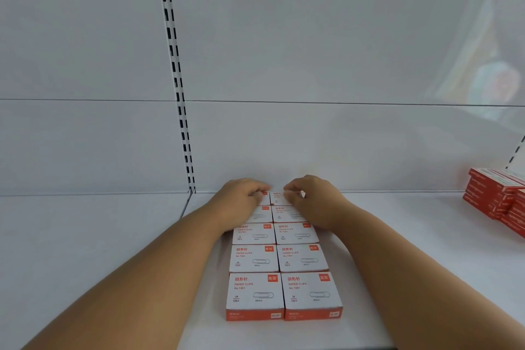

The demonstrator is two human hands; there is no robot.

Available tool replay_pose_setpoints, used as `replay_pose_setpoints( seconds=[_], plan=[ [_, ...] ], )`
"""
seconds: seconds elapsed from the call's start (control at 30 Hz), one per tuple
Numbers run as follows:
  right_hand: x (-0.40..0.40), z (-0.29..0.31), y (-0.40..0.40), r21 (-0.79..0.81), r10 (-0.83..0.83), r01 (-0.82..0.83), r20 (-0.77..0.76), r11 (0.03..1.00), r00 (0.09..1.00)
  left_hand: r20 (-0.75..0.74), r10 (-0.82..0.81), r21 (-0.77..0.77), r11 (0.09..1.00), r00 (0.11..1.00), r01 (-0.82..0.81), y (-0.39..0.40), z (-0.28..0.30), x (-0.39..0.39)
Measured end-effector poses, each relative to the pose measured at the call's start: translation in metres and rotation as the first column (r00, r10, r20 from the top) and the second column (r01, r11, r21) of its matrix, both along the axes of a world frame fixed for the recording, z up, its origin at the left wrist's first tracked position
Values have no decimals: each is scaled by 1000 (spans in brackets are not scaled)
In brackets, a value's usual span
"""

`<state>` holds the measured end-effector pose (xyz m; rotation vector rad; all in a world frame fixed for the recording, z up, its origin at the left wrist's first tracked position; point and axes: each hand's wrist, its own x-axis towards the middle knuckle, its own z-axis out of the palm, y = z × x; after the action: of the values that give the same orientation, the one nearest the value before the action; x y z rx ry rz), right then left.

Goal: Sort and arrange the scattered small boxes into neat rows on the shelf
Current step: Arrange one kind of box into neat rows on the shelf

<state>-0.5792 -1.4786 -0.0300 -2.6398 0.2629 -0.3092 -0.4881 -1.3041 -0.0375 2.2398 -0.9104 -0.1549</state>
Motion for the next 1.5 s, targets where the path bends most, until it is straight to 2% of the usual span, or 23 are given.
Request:
replay_pose_setpoints(
  seconds=[0.1,0.13,0.17,0.23,0.3,0.4,0.47,0.6,1.0,1.2,1.37,1.5],
  plan=[
    [-6,5,-4,39,-76,74,51,996,996,-100,66,-120,990,993,-78,8,3,-4],
    [-8,6,-5,48,-125,123,53,991,991,-75,117,-141,982,990,-127,11,3,-4],
    [-10,8,-6,34,-177,176,34,984,984,15,198,-126,973,980,-195,16,4,-4],
    [-13,9,-7,-42,-236,234,-61,971,970,245,367,-26,928,897,-372,27,8,-3],
    [-13,7,-4,-93,-231,219,-158,971,960,348,399,112,881,849,-460,33,11,-4],
    [-13,4,0,-150,-218,190,-201,970,955,293,315,302,865,902,-401,30,9,-11],
    [-12,3,1,-177,-217,183,-203,967,955,287,284,340,863,915,-374,26,6,-13],
    [-11,2,-1,-182,-212,173,-221,968,952,319,269,363,851,909,-379,22,4,-11],
    [-10,-1,-2,-203,-197,155,-210,967,958,245,242,380,867,939,-323,24,5,-5],
    [-20,13,4,-134,-230,203,-230,970,946,210,300,363,860,930,-360,30,15,-17],
    [-37,15,12,-180,-217,172,-270,968,938,153,197,469,848,968,-247,40,23,-32],
    [-41,8,16,-197,-226,177,-258,964,940,147,166,434,875,975,-214,40,17,-44]
  ],
)
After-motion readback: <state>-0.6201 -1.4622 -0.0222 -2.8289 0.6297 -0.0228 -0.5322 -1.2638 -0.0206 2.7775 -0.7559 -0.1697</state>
